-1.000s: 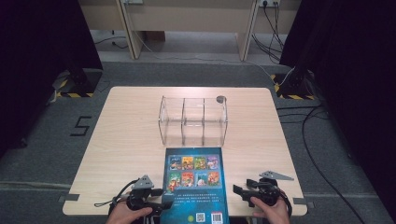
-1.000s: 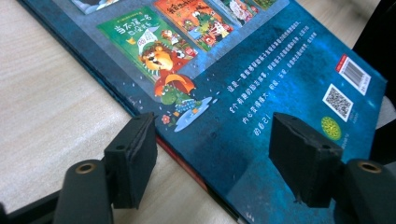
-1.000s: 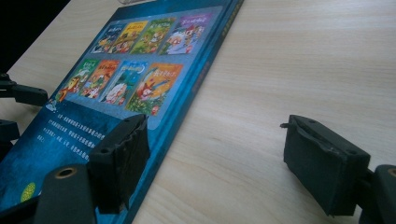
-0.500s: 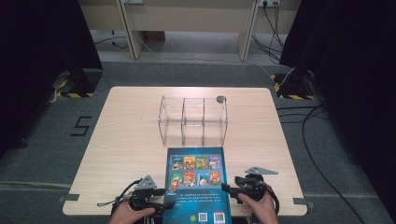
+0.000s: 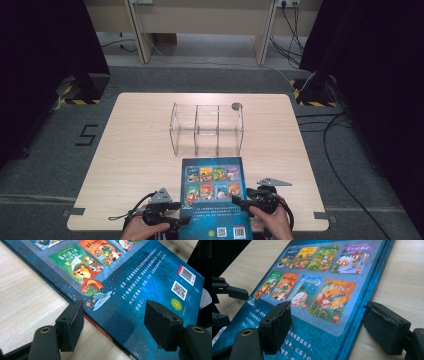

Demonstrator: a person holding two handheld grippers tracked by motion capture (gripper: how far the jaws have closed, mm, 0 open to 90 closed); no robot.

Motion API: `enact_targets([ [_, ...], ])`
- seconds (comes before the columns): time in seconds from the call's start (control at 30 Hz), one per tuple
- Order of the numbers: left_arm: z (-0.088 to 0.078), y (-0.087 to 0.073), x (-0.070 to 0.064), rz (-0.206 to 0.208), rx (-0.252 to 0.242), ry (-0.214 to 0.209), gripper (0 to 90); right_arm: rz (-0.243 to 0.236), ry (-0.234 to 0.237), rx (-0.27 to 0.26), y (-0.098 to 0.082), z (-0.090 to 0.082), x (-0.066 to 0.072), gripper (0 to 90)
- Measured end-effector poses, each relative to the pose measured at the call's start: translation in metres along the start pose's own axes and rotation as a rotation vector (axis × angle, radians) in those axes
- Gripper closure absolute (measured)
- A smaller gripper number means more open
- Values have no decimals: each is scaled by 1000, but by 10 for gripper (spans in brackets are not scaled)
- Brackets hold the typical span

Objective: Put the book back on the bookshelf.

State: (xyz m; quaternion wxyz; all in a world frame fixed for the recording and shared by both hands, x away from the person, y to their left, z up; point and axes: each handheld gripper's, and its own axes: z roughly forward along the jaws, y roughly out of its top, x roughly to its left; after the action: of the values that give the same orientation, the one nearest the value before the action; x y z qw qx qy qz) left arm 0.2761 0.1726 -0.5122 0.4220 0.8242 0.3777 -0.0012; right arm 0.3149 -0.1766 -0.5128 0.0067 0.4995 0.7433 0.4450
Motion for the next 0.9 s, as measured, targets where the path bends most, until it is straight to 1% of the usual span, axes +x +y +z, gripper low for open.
enact_targets([
  [0.1,1,0,-1,6,1,1,314,4,-5,-8,0,0,-1,232],
  [0.13,1,0,-1,11,2,2,314,19,-5,-11,0,0,0,226],
  [0.2,1,1,-1,11,3,-2,314,19,-4,-16,0,0,-1,222],
  [0.23,1,1,0,9,3,-4,314,43,0,-32,-1,1,-1,213],
  [0.3,1,0,-1,8,-2,-2,315,74,10,-46,-2,1,-2,208],
  [0.33,1,0,-1,8,-2,-2,315,98,19,-58,-2,0,-3,208],
  [0.37,1,0,-1,3,-5,-2,315,98,19,-58,-2,0,-3,208],
  [0.4,2,0,-1,3,-7,-2,315,207,47,-93,-4,-1,-6,210],
  [0.43,2,0,-1,3,-7,-2,317,207,47,-93,-4,-1,-6,210],
  [0.47,2,0,-1,9,-8,2,317,218,52,-102,-5,-1,-7,210],
  [0.5,2,0,-2,10,-10,5,319,241,62,-110,-6,-2,-8,211],
  [0.53,2,-1,-1,11,-15,9,335,281,73,-122,-7,-2,-8,211],
  [0.6,1,-1,0,5,-18,6,341,281,77,-124,-7,-3,-9,214],
  [0.63,1,-2,1,2,-21,6,353,306,84,-128,-9,-4,-9,217],
  [0.7,1,-2,1,0,-27,8,366,324,102,-123,-10,-6,-11,224],
  [0.73,1,-2,0,8,-28,11,365,363,123,-120,-12,-7,-11,245],
  [0.77,1,-2,0,12,-28,9,365,400,154,-119,-14,-7,-12,298],
  [0.8,1,-2,0,10,-30,8,368,463,238,-95,-19,-3,-13,376],
  [0.83,1,-3,0,18,-26,10,369,522,290,-67,-22,-1,-10,416],
  [0.87,1,-3,1,24,-25,9,377,478,270,-64,-22,1,-8,427],
  [0.9,1,-3,1,19,-25,8,384,399,249,-53,-18,-1,-6,458],
])
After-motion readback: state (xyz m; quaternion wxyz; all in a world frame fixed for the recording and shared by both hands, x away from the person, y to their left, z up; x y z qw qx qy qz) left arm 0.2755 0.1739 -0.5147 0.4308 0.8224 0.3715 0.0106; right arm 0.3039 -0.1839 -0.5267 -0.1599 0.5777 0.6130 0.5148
